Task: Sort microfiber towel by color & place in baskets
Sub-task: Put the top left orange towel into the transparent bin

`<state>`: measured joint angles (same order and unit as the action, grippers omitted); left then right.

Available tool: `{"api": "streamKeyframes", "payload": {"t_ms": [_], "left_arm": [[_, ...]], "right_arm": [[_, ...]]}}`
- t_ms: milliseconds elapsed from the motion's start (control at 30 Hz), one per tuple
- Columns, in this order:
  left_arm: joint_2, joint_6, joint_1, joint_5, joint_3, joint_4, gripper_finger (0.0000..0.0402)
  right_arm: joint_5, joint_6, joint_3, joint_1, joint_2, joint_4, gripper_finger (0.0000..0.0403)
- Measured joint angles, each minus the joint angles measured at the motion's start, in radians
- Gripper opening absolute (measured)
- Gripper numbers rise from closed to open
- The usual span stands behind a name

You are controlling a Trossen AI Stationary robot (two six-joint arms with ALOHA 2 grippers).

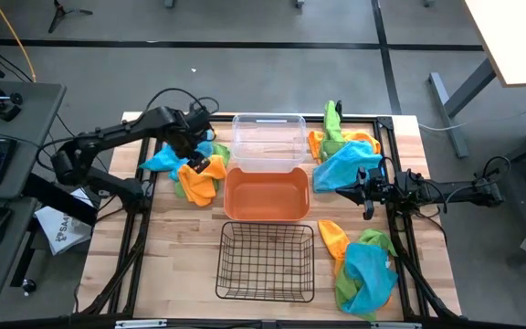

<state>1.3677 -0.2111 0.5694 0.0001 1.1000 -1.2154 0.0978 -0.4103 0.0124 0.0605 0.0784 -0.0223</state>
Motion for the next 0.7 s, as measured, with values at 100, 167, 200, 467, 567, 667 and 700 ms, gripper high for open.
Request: {"api": "streamKeyframes", "payload": {"t_ms": [100, 167, 200, 467, 567, 667, 700], "left_arm": [[0.022, 0.047, 0.001, 0.018, -0.018, -0.043, 0.0202], [0.048, 0.084, 0.005, 0.019, -0.03, -0.054, 0.0202], [0.063, 0.104, 0.005, 0.019, -0.034, -0.054, 0.0202], [0.166, 0.206, 0.005, -0.047, -0.03, -0.016, 0.0202], [0.181, 0.216, 0.003, -0.028, -0.03, -0.046, 0.0202], [0.182, 0.24, -0.009, -0.02, -0.03, -0.072, 0.0187], [0.181, 0.241, -0.014, -0.019, -0.03, -0.073, 0.0175]], "right_arm": [[0.0, 0.0, 0.0, 0.0, 0.0, 0.0, 0.0], [0.0, 0.0, 0.0, 0.0, 0.0, 0.0, 0.0], [0.0, 0.0, 0.0, 0.0, 0.0, 0.0, 0.0], [0.0, 0.0, 0.0, 0.0, 0.0, 0.0, 0.0], [0.0, 0.0, 0.0, 0.0, 0.0, 0.0, 0.0], [0.0, 0.0, 0.0, 0.0, 0.0, 0.0, 0.0], [0.0, 0.0, 0.0, 0.0, 0.0, 0.0, 0.0]]}}
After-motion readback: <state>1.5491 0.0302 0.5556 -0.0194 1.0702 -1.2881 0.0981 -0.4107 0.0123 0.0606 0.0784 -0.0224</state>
